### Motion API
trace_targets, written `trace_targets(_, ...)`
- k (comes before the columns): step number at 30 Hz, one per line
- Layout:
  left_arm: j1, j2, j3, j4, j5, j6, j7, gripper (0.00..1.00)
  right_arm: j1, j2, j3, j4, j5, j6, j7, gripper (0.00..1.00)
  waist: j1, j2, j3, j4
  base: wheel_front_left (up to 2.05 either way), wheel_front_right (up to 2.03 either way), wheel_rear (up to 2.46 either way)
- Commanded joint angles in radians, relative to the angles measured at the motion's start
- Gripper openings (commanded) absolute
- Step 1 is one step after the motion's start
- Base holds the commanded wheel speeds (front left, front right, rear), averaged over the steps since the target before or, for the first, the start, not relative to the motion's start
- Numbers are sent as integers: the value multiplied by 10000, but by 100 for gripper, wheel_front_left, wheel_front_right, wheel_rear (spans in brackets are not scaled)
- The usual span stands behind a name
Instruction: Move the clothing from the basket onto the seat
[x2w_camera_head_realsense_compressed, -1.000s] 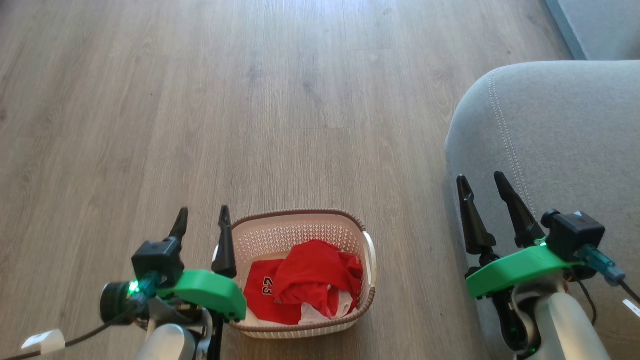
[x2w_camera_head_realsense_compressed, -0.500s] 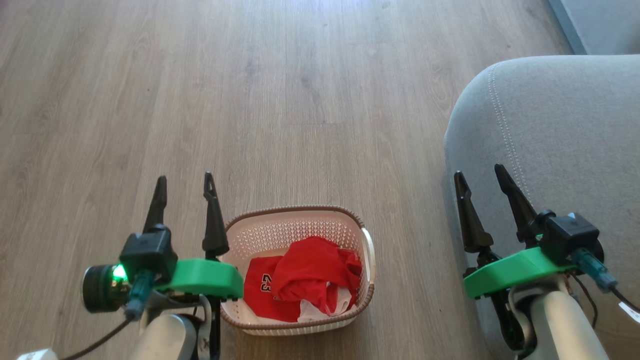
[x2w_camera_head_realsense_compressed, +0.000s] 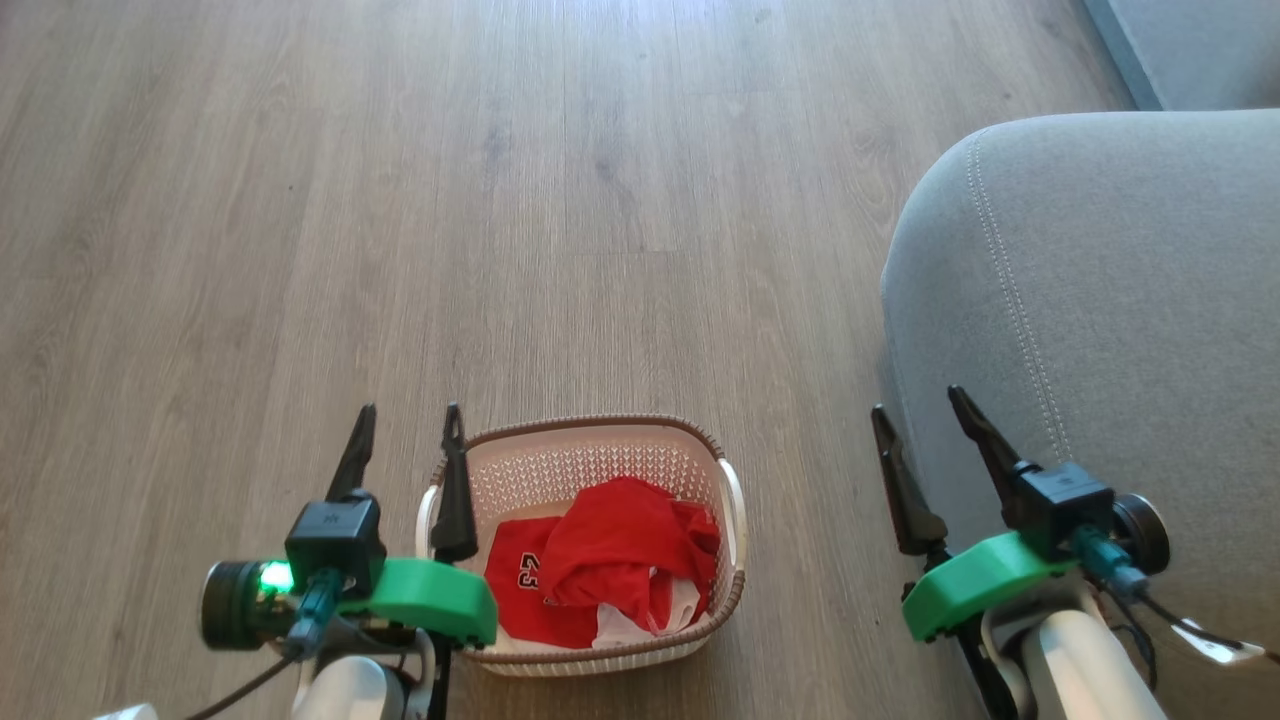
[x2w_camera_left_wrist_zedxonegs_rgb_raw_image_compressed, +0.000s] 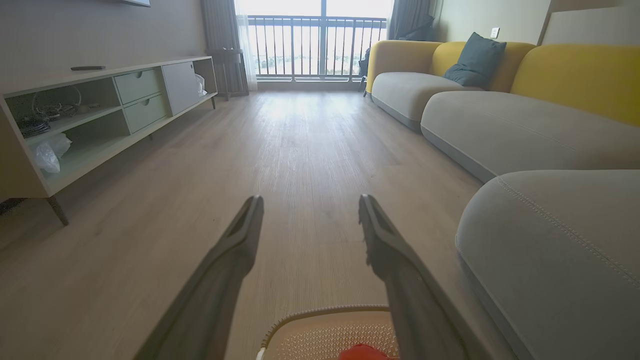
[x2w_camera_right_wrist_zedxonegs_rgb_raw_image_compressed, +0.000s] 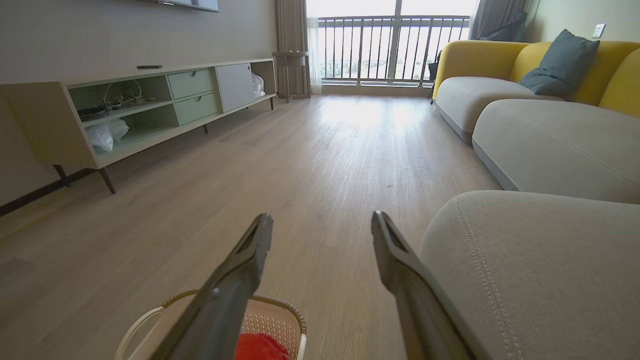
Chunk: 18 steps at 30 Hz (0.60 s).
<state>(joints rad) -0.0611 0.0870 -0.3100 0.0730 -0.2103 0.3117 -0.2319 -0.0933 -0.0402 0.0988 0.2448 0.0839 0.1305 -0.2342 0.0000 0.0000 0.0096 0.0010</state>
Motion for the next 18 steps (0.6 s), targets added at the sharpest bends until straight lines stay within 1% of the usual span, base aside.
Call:
trace_targets(1, -290, -98, 550, -180, 481, -227, -220, 100, -590, -99, 318, -182, -441, 2, -197, 100, 0, 0, -9, -9, 0, 0, 0)
trace_targets(7, -266, -277, 839, 34, 1118, -652, -299, 100, -682, -100, 355, -16, -755, 2, -276, 100, 0, 0, -4, -9, 0, 0, 0)
trace_targets(11, -268, -341, 1036, 115, 975, -1054, -299, 100, -723, -100, 317, 13, -773, 2, -276, 100, 0, 0, 17, -1, 0, 0, 0)
trace_targets(14, -274, -358, 1128, 190, 982, -1198, -299, 100, -747, -100, 315, 16, -789, 2, -276, 100, 0, 0, 50, -2, 0, 0, 0)
trace_targets(18, -314, -363, 1071, 276, 849, -1253, -299, 100, -795, -100, 324, -55, -847, 2, -276, 100, 0, 0, 109, -3, 0, 0, 0)
